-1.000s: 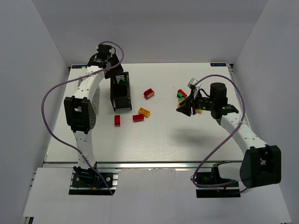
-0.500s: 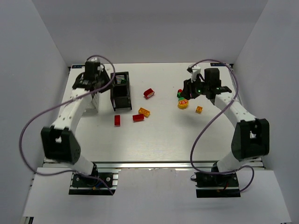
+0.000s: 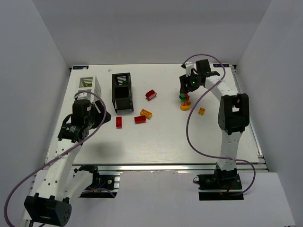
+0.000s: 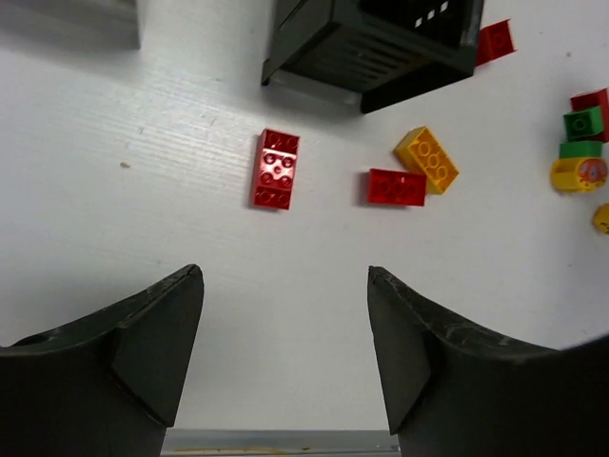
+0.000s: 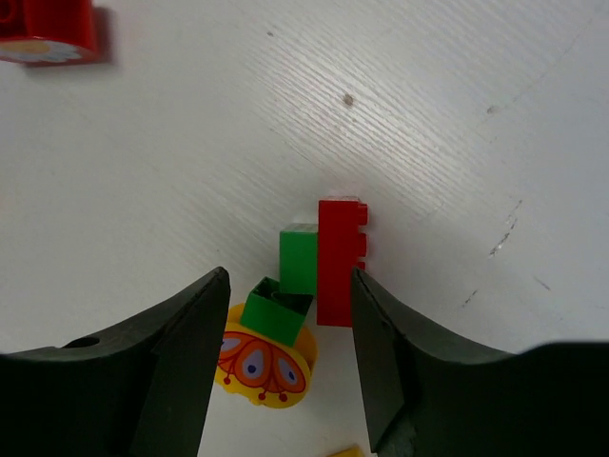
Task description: Sort the legos into containers by color
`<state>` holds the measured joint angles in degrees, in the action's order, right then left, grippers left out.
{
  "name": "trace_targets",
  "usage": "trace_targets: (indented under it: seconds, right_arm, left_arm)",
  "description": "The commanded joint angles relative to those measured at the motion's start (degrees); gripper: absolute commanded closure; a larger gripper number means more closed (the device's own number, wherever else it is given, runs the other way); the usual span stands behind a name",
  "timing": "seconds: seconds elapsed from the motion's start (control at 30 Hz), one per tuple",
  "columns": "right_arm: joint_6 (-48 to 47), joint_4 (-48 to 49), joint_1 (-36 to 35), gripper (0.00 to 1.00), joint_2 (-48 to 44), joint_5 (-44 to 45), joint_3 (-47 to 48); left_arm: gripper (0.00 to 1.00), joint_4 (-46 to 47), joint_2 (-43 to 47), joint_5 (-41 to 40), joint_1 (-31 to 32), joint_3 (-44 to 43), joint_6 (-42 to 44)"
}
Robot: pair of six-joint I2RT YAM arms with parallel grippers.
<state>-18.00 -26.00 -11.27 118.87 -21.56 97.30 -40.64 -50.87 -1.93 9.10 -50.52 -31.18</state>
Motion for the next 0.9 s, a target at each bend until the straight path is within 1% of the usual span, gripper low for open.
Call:
trace_targets:
  seconds: [0.0,0.07,0.2,0.4,0.57,0.6,0.63,0.73,0.87]
  right_arm:
    - [6.29,0.42,0.11,0.42,1.54,4.42,2.72]
    - [7.71,2.34,-0.24,0.43,2.59,5.99,2.64]
    - [7.80,3.24,-0.51,0.43,4.79,6.01,3.95]
    - [4.91,2.62,-0.60,0.43,6.82,6.01,5.98]
    - [-0.62,-1.06,-0.33,0.34,7.25,1.00,6.50]
    - [-0.72,-1.68,-0.42,0.33,7.34,0.73,6.50]
    - [-0.81,-2.21,-0.51,0.28,7.52,0.56,6.50]
    - [-1.86,-2.92,-0.51,0.23,7.61,0.29,6.24]
    - [-4.50,-3.88,-0.51,0.21,7.43,0.20,5.01]
  left_arm:
    - [0.20,-4.00,2.88,-2.98,-0.31,2.35,2.08]
    - [0.19,-4.44,3.94,-3.77,-0.23,3.32,1.74]
    - [0.19,-3.39,5.87,-3.34,-0.23,5.69,-0.11]
    - [0.19,-4.18,6.75,-4.39,-0.23,5.79,-0.55]
    - [0.18,-3.74,6.40,-4.75,-0.23,5.43,-0.72]
    - [0.18,-3.48,5.96,-4.75,-0.23,5.43,-0.73]
    - [0.18,-3.30,5.79,-4.57,-0.23,5.43,-0.81]
    - [0.18,-2.69,4.91,-4.04,-0.23,5.17,-0.90]
    - [0.18,-1.37,4.20,-2.47,-0.23,4.64,-1.43]
